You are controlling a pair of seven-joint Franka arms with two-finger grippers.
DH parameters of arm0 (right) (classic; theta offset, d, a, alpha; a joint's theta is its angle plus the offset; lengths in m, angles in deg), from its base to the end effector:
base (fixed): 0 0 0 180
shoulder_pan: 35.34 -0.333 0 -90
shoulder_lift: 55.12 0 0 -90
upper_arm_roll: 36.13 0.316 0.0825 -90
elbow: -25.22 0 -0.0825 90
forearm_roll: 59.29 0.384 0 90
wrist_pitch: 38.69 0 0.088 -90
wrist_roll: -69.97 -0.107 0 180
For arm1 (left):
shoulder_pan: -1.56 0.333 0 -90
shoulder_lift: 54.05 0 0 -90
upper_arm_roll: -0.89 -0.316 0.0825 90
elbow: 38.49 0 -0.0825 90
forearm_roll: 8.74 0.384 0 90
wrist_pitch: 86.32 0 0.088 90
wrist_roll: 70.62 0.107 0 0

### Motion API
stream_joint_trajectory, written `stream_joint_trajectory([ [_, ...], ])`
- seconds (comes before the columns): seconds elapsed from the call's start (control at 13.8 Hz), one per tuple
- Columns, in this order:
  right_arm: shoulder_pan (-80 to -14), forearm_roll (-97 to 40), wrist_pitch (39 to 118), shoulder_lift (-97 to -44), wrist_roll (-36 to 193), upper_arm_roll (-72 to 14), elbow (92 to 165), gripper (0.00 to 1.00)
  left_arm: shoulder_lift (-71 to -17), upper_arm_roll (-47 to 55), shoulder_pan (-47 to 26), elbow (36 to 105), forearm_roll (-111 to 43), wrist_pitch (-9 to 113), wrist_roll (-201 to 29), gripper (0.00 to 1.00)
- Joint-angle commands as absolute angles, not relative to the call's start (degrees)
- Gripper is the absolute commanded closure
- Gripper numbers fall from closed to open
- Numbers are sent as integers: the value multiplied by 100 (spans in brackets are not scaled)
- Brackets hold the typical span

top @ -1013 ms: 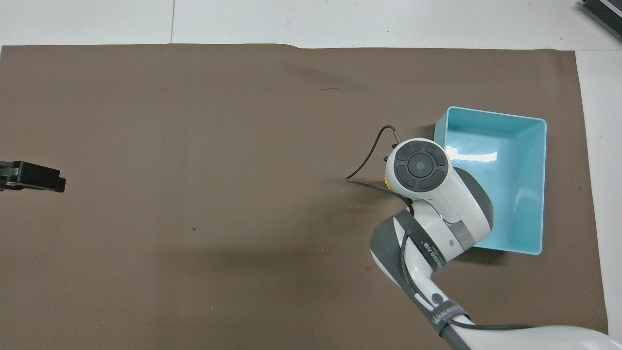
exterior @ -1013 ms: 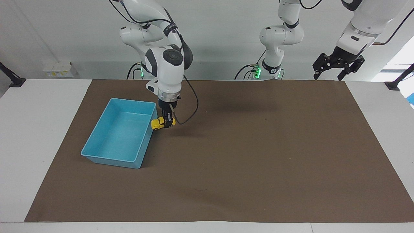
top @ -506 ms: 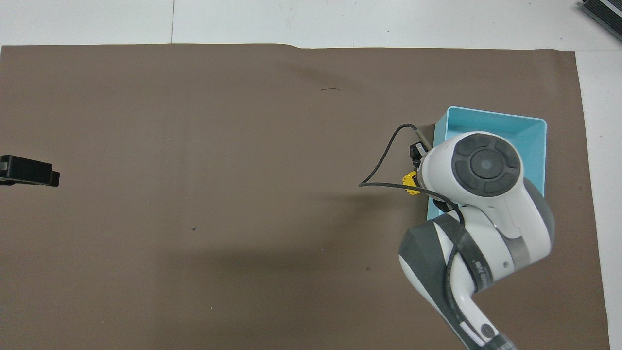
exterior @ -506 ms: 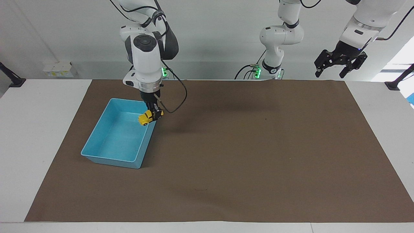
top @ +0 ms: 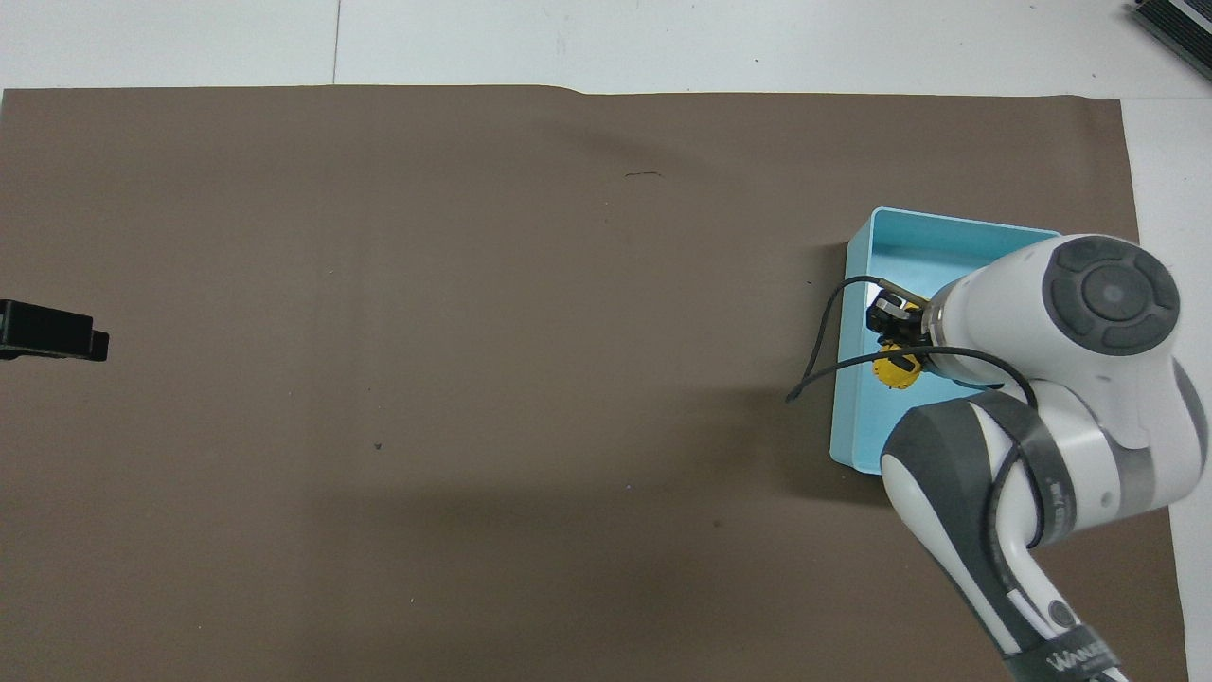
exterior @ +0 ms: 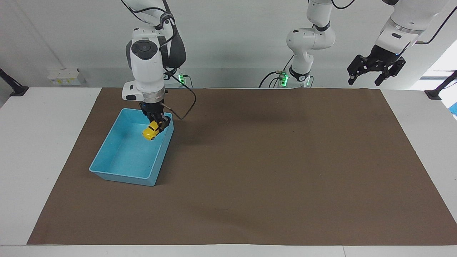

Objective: Wind up and store yellow beetle car
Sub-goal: 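Carry the car into the light-blue bin with the right gripper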

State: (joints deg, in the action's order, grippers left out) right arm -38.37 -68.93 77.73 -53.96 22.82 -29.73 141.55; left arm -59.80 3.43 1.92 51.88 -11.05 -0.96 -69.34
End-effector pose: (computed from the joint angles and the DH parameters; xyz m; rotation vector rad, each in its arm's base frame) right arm 0.5435 0.0809 0.4576 2.8853 -0.8688 0.1386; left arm 0.5138 -0.0255 0.6680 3.1041 -0.0989 0.0195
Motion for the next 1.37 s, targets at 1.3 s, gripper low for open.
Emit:
stream_joint_trajectory([
  [1.3,-2558,-6026,11458,-5388,6222,-2927,16777,100,-6003,370,288,5116,-1173,-247,-6974,0],
])
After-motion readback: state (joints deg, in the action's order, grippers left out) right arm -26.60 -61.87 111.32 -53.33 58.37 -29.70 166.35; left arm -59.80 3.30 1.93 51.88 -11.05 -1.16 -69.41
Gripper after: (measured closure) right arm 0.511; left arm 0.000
